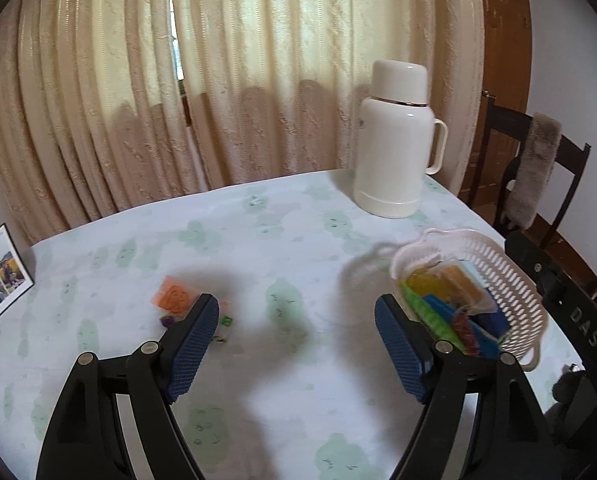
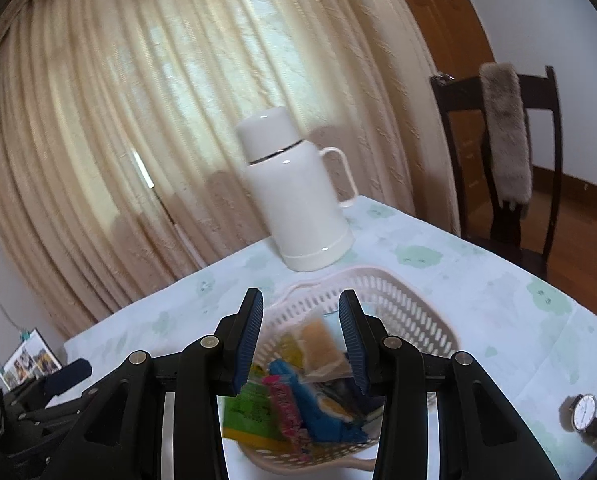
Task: Organize snacks
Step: 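Move the left gripper to the purple wrapped candy and grasp it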
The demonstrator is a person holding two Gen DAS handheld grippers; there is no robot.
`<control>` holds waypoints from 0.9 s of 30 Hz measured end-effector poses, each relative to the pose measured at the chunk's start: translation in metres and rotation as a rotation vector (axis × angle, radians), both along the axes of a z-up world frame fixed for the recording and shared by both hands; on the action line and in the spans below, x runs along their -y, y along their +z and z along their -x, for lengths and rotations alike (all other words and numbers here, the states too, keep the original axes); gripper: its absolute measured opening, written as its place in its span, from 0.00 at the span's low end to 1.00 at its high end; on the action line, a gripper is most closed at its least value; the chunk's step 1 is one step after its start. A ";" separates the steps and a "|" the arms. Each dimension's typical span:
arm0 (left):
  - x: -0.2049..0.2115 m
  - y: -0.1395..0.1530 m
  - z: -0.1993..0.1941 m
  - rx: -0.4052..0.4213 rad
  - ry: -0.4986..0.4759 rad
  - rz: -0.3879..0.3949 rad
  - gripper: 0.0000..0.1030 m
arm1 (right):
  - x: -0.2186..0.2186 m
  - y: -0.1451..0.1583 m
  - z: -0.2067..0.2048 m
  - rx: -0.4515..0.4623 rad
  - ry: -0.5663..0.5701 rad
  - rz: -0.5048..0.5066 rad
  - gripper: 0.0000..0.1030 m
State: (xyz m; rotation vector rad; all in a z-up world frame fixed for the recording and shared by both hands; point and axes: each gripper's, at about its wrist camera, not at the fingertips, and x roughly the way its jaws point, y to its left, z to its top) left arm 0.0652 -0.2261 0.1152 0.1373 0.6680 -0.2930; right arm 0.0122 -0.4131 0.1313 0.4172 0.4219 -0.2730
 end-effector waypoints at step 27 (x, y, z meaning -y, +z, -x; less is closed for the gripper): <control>-0.117 -0.041 -0.079 -0.216 0.261 0.106 0.76 | -0.120 -0.030 -0.019 -0.079 0.361 0.272 0.48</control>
